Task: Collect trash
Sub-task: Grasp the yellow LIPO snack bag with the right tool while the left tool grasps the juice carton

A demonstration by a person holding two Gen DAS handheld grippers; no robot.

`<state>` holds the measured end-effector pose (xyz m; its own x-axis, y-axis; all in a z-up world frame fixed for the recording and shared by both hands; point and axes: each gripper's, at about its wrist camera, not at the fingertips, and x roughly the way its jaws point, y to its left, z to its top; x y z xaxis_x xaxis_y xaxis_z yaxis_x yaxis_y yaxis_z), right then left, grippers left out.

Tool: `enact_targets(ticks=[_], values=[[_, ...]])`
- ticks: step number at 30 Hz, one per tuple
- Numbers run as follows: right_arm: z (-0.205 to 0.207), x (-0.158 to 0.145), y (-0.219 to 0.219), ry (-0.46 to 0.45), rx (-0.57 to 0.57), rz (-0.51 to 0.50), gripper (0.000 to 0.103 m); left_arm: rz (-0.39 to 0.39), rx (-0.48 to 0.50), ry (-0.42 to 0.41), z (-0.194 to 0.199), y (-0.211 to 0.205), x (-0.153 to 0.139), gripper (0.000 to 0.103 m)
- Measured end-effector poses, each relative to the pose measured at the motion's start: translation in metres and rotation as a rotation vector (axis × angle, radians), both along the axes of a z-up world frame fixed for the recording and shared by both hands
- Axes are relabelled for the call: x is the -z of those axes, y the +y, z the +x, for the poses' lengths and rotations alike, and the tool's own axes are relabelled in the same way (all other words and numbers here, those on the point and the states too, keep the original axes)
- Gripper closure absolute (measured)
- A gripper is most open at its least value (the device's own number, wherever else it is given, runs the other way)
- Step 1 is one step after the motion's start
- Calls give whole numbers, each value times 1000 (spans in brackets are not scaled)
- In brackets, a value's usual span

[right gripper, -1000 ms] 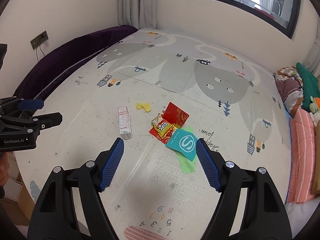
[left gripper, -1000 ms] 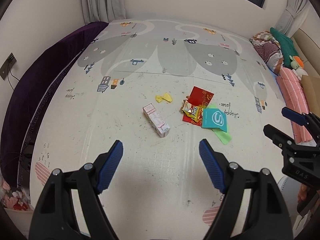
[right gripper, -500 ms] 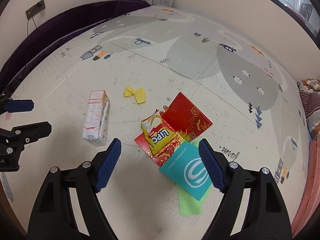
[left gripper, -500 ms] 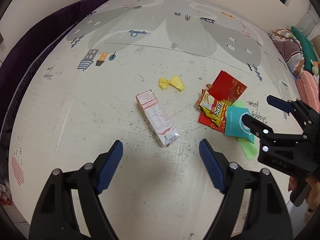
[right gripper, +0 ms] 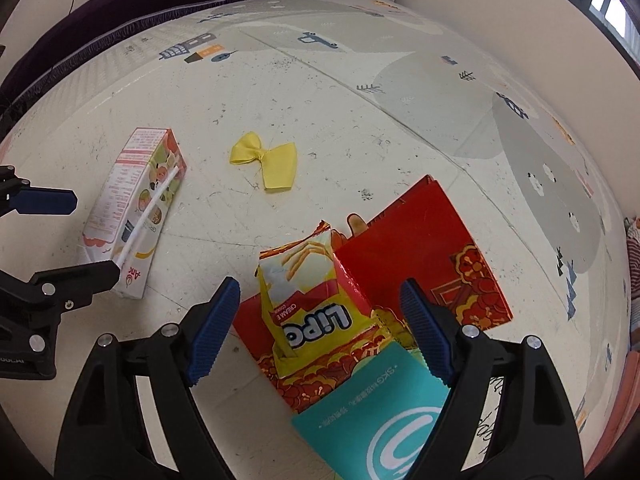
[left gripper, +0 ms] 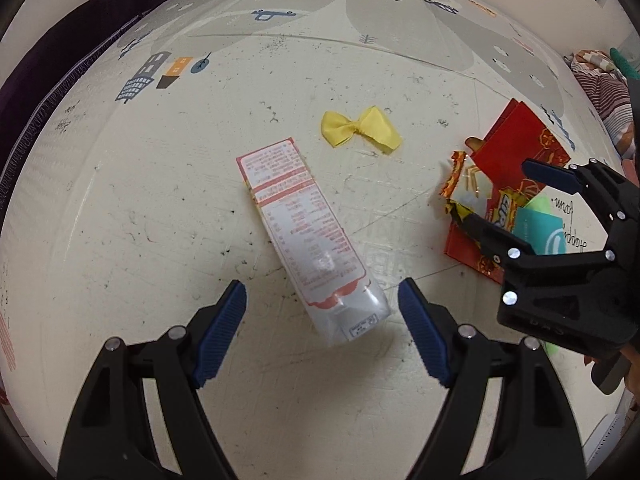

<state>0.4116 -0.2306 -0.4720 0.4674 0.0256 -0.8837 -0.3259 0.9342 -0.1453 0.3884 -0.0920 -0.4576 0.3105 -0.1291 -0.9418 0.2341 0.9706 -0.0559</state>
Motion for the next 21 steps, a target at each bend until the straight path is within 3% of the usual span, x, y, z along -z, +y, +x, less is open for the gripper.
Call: enact_targets(ticks=[1, 4, 6, 7, 13, 21], values=[[1, 3, 2, 7, -11, -7, 24, -8, -2, 7, 1, 1, 4, 38], [4, 11, 10, 24, -43, -32, 27, -62, -10, 52, 3, 7, 13, 54], [5, 17, 16, 62, -52, -41, 51, -69, -8, 57, 2, 7, 14, 56], [5, 19, 18, 81, -51, -39, 58, -59, -6, 53, 1, 7, 13, 57], [-8, 1, 16, 80, 2, 43, 61, -51, -27, 52, -5, 22, 3, 59], [-51, -59, 16, 64, 83, 167, 61, -41, -27, 12, -26, 46, -44, 61]])
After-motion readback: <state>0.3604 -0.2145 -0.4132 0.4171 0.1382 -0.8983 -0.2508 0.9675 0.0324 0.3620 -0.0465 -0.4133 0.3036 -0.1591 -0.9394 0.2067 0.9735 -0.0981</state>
